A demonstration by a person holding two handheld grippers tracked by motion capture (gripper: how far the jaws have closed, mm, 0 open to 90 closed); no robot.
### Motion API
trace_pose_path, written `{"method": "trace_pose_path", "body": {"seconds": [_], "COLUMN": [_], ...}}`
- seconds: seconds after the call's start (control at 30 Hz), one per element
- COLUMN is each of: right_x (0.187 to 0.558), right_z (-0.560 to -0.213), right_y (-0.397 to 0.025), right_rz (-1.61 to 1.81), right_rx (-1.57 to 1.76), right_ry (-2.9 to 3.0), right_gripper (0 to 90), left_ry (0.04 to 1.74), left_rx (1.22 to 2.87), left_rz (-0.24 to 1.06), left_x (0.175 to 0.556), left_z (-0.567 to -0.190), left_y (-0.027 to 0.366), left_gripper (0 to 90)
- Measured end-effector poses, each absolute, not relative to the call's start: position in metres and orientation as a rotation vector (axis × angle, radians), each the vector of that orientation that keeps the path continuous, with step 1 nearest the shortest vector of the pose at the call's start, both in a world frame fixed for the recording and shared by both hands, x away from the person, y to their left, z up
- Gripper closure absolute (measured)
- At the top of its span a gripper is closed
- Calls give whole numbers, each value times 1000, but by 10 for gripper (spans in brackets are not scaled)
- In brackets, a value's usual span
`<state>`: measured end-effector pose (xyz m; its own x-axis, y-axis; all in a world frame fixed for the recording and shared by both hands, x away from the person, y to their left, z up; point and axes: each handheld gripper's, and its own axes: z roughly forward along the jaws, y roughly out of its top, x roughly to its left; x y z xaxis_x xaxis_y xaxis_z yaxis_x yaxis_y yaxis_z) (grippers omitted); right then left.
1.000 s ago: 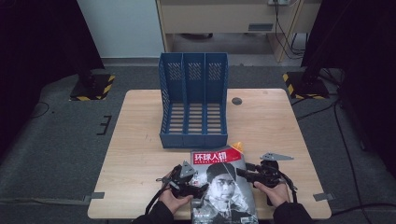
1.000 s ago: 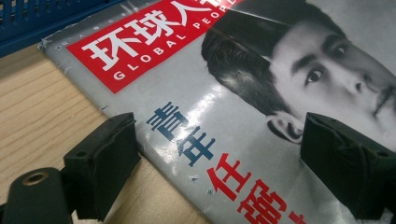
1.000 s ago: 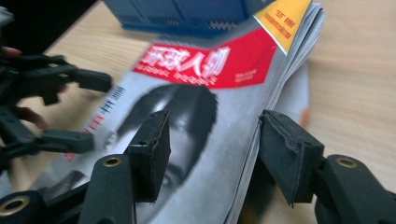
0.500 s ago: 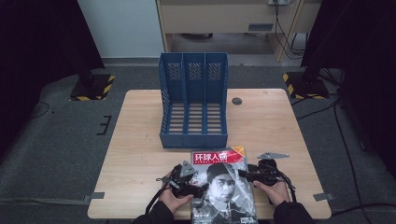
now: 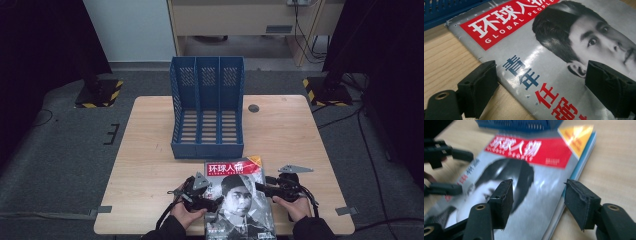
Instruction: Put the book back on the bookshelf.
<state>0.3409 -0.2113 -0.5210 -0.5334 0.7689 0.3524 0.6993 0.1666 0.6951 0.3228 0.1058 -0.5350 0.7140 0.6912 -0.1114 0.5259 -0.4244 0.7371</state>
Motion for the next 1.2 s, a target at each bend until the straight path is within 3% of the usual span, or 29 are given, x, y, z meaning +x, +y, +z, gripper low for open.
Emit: {"method": "trace_pose_path", "body": {"seconds": [0.37, 0.9, 1.2], "right_x": [339, 339, 349], "right_z": [-524, -512, -525], "right_y": [-210, -213, -212], "right_rz": [1286, 1513, 1341], "right_rx": [1490, 1431, 1491], "right_ry": [2347, 2271, 2335], "right_gripper": [379, 385, 368], "left_ry": [916, 915, 914], "left_rx": [2130, 2131, 2132], "left_rz": [272, 270, 268], "left_x": [322, 323, 323], "left_z": [-535, -535, -535], "left_y": [105, 105, 105], "left_gripper": [100, 96, 93]}}
